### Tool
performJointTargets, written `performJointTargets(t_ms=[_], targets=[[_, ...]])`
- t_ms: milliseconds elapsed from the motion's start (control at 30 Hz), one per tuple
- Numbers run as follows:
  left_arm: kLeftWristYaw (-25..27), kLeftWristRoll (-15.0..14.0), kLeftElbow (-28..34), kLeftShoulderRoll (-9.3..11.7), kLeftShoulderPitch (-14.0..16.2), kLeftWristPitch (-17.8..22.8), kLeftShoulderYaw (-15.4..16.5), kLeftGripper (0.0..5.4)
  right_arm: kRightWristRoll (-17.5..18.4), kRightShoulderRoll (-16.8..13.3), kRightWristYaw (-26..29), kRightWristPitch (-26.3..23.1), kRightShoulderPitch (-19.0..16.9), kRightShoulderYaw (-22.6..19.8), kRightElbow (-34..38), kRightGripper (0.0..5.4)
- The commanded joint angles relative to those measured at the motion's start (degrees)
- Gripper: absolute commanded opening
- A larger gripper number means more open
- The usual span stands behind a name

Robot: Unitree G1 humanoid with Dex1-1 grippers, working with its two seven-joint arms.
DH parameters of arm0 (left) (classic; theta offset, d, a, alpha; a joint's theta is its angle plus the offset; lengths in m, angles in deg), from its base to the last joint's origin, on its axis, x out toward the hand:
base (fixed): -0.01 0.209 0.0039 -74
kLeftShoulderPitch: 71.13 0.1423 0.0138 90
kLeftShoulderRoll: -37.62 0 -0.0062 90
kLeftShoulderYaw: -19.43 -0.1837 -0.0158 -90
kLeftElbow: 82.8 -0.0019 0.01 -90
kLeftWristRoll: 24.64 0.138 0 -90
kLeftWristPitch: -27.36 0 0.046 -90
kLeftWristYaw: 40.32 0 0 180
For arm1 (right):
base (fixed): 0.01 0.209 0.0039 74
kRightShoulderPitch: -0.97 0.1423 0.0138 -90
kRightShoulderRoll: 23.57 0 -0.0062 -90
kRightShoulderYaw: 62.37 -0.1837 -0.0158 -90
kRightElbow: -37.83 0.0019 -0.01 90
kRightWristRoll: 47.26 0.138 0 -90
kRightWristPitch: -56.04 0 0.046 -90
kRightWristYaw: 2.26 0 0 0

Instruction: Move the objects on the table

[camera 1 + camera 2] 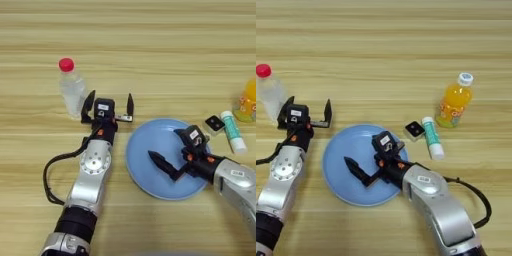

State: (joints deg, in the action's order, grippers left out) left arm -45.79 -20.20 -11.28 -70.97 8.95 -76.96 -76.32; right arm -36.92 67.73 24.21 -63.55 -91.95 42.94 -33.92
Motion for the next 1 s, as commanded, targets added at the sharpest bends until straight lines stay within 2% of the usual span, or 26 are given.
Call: performJointTargets(t_ms=[33, 267, 433, 767, 900, 1000], targets=[[-0.3, 0.6, 0.4, -1.0, 0.1, -0.2, -0.3, 5.40, -0.9, 0.5, -0.6, -0.7, 1.8, 0.2, -5.1, 5.37], [-0.3, 0.7, 0.4, -1.2, 0.1, -0.1, -0.6, 5.40, -2.6, 3.3, -1.5, 2.4, 7.2, 0.6, -16.9, 5.37], [-0.3, 0.7, 0.4, -1.3, 0.1, -0.1, -0.8, 5.40, -5.0, 5.8, -2.3, 8.0, 12.4, 0.9, -25.7, 5.37], [-0.4, 0.6, 0.7, -1.2, 0.5, -0.1, -1.1, 5.40, -7.4, 9.8, -4.5, 19.7, 25.0, -2.3, -46.7, 5.37], [-0.5, 0.6, 0.9, -1.2, 0.7, -0.1, -1.2, 5.40, -7.3, 10.4, -3.8, 23.0, 26.5, -3.3, -47.0, 5.37], [-0.6, 0.6, 0.9, -1.3, 0.7, -0.1, -1.3, 5.40, -7.1, 9.8, -3.3, 23.8, 24.0, -3.2, -39.8, 5.37]])
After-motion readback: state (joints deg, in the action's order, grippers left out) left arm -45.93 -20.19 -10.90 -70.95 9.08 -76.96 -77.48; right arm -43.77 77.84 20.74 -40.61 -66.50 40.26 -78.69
